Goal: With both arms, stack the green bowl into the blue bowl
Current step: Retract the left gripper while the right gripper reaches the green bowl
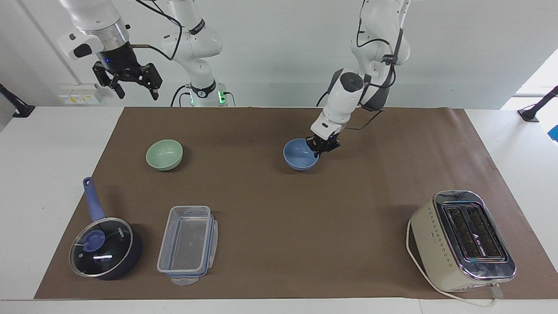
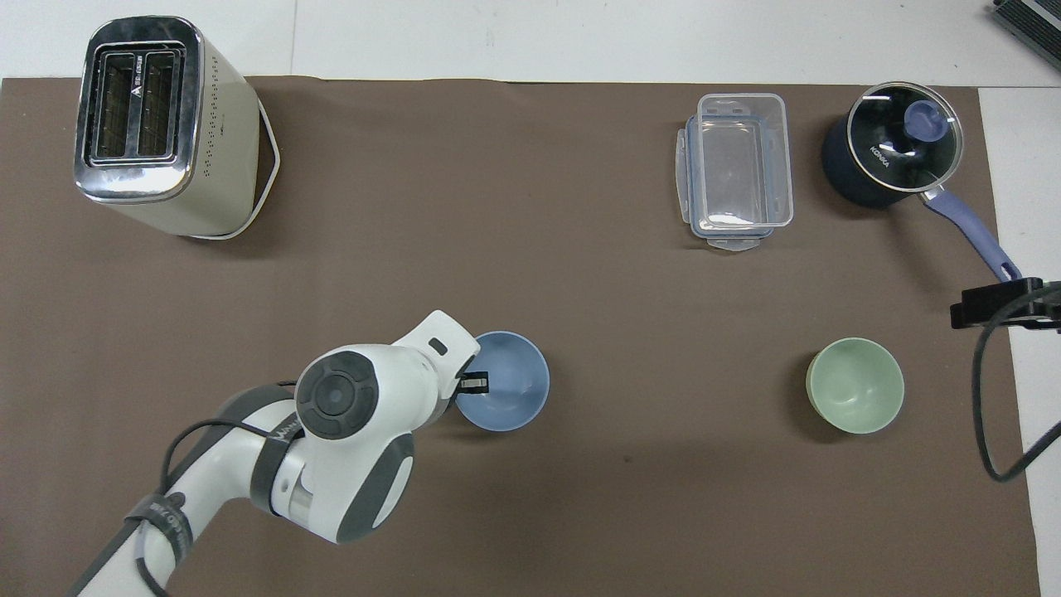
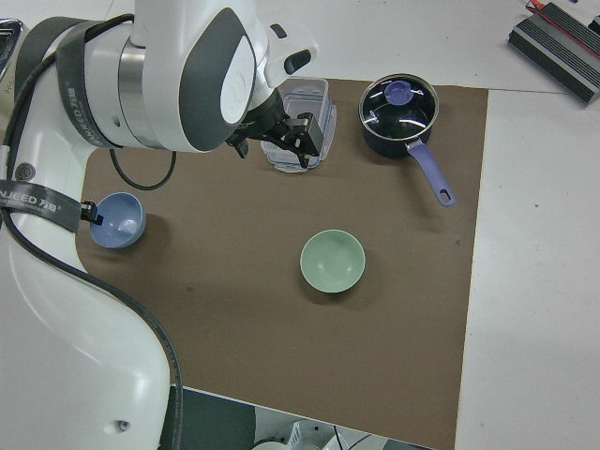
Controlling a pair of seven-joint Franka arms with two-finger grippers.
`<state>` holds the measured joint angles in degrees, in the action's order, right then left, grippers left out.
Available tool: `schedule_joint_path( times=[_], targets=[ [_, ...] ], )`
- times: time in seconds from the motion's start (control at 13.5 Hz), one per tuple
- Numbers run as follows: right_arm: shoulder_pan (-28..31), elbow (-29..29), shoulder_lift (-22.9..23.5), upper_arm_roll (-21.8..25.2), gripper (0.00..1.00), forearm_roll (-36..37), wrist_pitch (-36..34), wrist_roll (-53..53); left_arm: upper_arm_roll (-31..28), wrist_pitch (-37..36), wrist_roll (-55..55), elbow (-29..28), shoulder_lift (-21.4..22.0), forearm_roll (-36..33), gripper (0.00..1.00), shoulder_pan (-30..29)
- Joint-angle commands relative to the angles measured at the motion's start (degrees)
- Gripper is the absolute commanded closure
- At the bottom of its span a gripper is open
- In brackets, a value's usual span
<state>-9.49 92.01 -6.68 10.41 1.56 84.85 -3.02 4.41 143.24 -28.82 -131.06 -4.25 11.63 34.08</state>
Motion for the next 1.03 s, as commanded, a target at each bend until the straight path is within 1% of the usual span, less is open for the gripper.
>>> schedule_joint_path(
  times=[0.0,0.07,0.15,0.22,0.3,0.37,0.59,0.74,0.81,0.89,0.96],
  targets=[
    [0.3,1.6,-1.4,0.2,0.00,0.2,0.4,0.9,-1.2,3.1,-2.9,0.5,-2.7,-1.2,1.00,5.2],
    [0.3,1.7,-1.4,0.2,0.00,0.2,0.7,0.9,-1.2,3.2,-3.0,1.2,-3.8,-1.2,1.00,5.7],
    [0.2,1.9,-1.5,0.1,0.00,0.2,1.2,0.9,-1.2,3.1,-3.2,1.8,-4.2,-1.0,0.85,5.8],
    [0.2,2.2,-1.4,0.1,0.00,0.3,1.5,1.4,-1.2,2.3,-3.1,2.9,-4.4,-1.0,0.47,5.3],
    [0.2,3.0,-1.3,0.1,0.00,0.3,1.7,3.1,-1.2,1.3,-2.6,3.6,-3.8,-1.0,0.11,4.9],
    [0.3,4.3,-1.3,0.2,0.00,0.3,3.1,5.4,-1.5,-0.7,-2.2,4.3,-3.2,-1.0,0.00,4.3],
    [3.6,10.9,-1.5,0.3,0.00,0.3,8.7,11.4,-1.7,-8.7,-2.0,9.1,0.6,-1.1,0.00,0.1],
    [5.6,14.9,-1.5,0.3,0.00,0.3,11.7,13.0,-1.8,-13.0,-1.2,10.3,5.5,-1.3,0.00,-4.8],
    [5.8,16.6,-1.2,0.3,0.00,0.3,13.5,14.0,-1.8,-15.2,2.4,10.4,8.1,-2.2,0.00,-7.9],
    [6.3,18.4,-1.0,0.3,0.00,0.3,15.5,14.7,-1.8,-17.4,6.5,10.9,9.8,-4.6,0.00,-11.0],
    [7.0,20.7,-0.7,0.3,0.00,0.3,18.0,15.3,-1.8,-19.9,9.3,12.0,10.5,-6.6,0.00,-13.7]
  ],
)
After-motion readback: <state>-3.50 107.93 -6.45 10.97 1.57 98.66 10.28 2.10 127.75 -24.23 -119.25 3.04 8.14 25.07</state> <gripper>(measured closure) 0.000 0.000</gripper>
